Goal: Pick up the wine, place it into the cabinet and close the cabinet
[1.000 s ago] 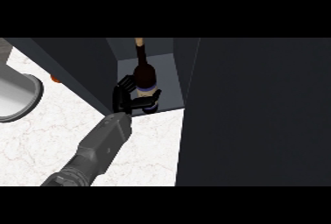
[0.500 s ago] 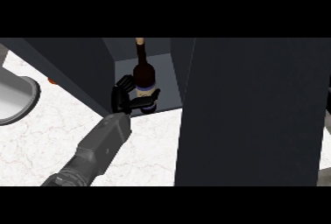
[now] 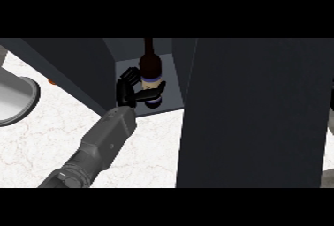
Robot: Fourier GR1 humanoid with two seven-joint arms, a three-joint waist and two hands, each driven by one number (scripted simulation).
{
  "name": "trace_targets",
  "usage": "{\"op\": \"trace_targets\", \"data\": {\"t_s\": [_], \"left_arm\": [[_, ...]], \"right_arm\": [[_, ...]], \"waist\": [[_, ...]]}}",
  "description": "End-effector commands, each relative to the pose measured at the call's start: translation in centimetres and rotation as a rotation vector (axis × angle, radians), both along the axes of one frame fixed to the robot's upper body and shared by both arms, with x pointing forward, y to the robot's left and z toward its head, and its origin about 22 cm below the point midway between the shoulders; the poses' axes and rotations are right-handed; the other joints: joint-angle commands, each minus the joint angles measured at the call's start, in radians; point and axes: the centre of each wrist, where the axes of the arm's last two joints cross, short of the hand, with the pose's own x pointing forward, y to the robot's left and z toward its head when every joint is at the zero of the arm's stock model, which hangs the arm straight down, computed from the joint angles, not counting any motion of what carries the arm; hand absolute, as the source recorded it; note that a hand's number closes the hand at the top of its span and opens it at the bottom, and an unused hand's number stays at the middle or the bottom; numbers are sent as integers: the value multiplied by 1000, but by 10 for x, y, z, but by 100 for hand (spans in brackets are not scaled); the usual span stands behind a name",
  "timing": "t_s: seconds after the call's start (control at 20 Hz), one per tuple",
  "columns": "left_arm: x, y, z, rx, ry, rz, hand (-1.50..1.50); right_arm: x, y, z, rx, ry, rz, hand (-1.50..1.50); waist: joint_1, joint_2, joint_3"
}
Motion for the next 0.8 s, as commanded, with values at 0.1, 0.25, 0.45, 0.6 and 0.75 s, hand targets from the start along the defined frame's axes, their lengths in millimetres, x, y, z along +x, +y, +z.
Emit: {"op": "trace_targets", "data": {"t_s": [0.1, 0.25, 0.45, 0.6, 0.75], "left_arm": [[18, -14, 29, -4, 9, 12, 150], [20, -17, 34, 33, -17, 20, 150], [32, -26, 56, 29, -12, 25, 150], [28, -22, 48, -11, 16, 2, 150], [32, -25, 55, -9, 39, 23, 150]], "right_arm": [[0, -2, -1, -5, -8, 6, -150], [0, -2, -4, 12, 3, 1, -150], [-3, -15, -5, 2, -5, -17, -150], [2, -13, -8, 4, -10, -38, -150], [1, -12, -9, 2, -4, -25, -150]], "waist": [[6, 1, 1], [18, 0, 1], [15, 6, 3], [32, 11, 2], [33, 14, 2]]}}
